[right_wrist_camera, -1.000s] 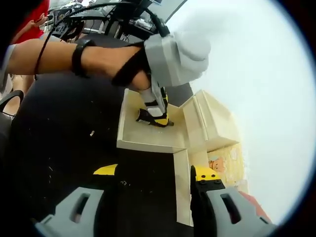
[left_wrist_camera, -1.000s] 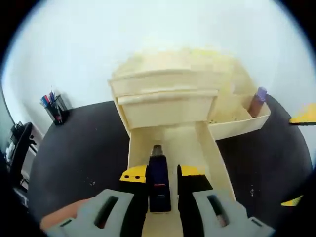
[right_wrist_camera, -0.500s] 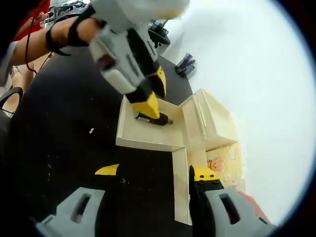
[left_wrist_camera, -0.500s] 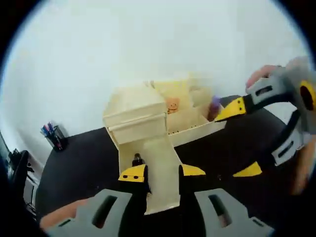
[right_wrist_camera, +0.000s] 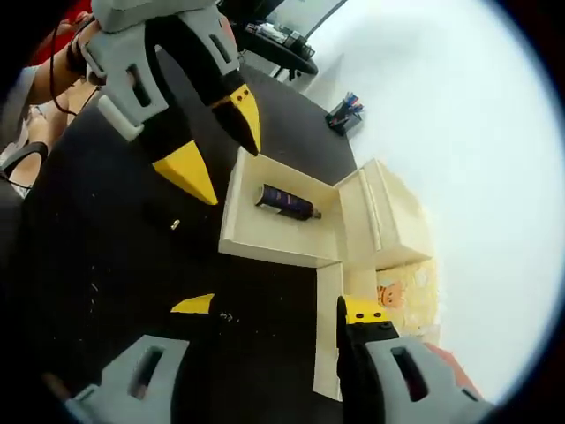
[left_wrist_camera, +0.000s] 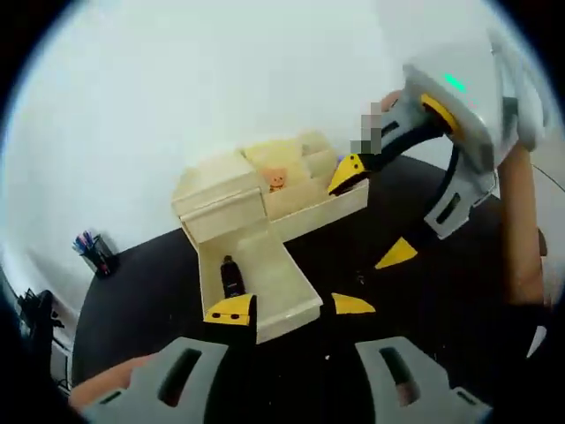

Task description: Open the drawer, pick up the cosmetic bottles from the table one by one, place them into the drawer, release the gripper, close the drawer, and move the gripper away

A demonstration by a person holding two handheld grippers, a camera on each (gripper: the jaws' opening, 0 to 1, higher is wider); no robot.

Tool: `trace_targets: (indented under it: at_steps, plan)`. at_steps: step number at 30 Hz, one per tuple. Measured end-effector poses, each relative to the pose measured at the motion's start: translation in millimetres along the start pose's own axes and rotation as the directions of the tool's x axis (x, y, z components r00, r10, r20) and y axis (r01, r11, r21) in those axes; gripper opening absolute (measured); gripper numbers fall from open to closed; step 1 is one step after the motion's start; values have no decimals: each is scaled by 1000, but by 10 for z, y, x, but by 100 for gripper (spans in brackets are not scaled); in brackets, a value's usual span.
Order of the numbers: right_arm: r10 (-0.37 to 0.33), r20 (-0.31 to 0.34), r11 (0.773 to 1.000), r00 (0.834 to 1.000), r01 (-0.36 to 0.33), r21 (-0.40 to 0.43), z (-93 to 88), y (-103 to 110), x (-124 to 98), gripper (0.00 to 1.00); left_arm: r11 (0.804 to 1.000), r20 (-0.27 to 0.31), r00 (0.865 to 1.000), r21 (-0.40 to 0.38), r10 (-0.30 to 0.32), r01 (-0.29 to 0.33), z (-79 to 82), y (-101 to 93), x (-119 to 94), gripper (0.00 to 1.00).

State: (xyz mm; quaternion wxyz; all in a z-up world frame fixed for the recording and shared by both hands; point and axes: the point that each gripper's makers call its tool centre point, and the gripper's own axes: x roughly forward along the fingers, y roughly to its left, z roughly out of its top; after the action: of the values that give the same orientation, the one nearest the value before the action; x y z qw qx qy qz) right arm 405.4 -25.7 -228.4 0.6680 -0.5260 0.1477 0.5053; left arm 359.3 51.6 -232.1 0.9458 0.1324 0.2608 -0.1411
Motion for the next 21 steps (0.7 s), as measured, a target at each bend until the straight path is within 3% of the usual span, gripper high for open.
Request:
trace_targets:
  at_steps: [8,15,21]
  plan:
    - [72,10,993,997,-71,-90,-30,152,-114,48,999,-53,998,3,-36,36,-277,-170,94,26]
    - [102,47,985,994,-95,-142,85,301,-218,43,998,-115,992,22,-50,53,-545,-298,202,25]
    - [141,65,973,988,-126,-194,163,363,-231,42,997,-144,987,6,-76,77,-670,-352,269,23]
